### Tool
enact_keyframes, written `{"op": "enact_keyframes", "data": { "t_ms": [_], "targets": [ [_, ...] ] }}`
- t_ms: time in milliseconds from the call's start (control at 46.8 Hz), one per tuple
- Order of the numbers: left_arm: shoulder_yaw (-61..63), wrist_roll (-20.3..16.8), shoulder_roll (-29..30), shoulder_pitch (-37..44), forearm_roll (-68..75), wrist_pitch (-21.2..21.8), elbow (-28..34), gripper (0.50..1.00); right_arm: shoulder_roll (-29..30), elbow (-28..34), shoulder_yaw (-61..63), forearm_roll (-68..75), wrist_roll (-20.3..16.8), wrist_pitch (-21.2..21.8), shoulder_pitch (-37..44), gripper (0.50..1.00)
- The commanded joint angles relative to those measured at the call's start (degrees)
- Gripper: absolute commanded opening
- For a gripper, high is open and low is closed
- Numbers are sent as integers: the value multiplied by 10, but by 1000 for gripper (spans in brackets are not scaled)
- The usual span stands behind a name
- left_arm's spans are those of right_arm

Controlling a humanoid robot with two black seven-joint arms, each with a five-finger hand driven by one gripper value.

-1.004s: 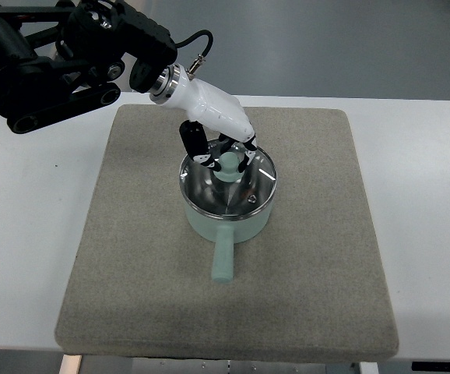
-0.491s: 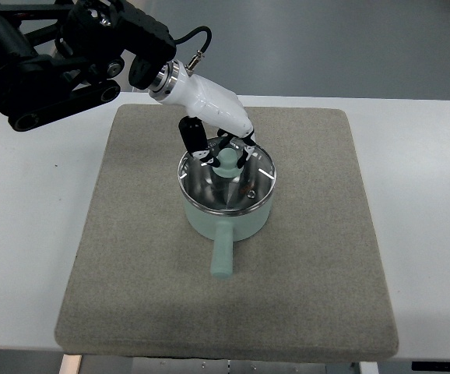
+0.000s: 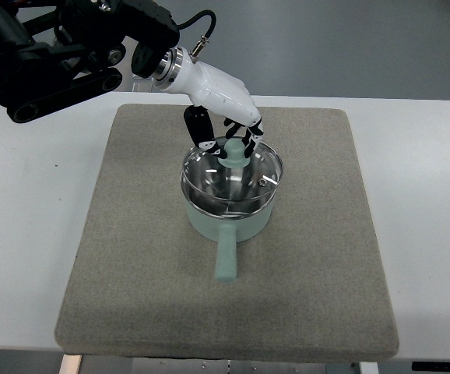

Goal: Place lid left of pot with left hand
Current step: 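Tighten the left hand grip on the mint-green knob and lift slightly, then lift the glass lid off the pot and carry it beside the pot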

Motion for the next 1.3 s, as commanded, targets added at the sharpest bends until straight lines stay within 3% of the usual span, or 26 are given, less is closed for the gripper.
{"op": "enact_keyframes", "data": {
  "t_ms": [0,385,684,1282],
  "targets": [
    [-1,0,0,-3,0,1,-1,500,0,0,0,0,0,0,0,921],
    [-6,2,6,-8,0,1,8,500,0,0,0,0,0,0,0,921],
    [-6,1,11,0,-8,2,90,500,0,0,0,0,0,0,0,921],
    [-7,1,86,25,-16,3,148,500,0,0,-1,0,0,0,0,921]
  ]
}}
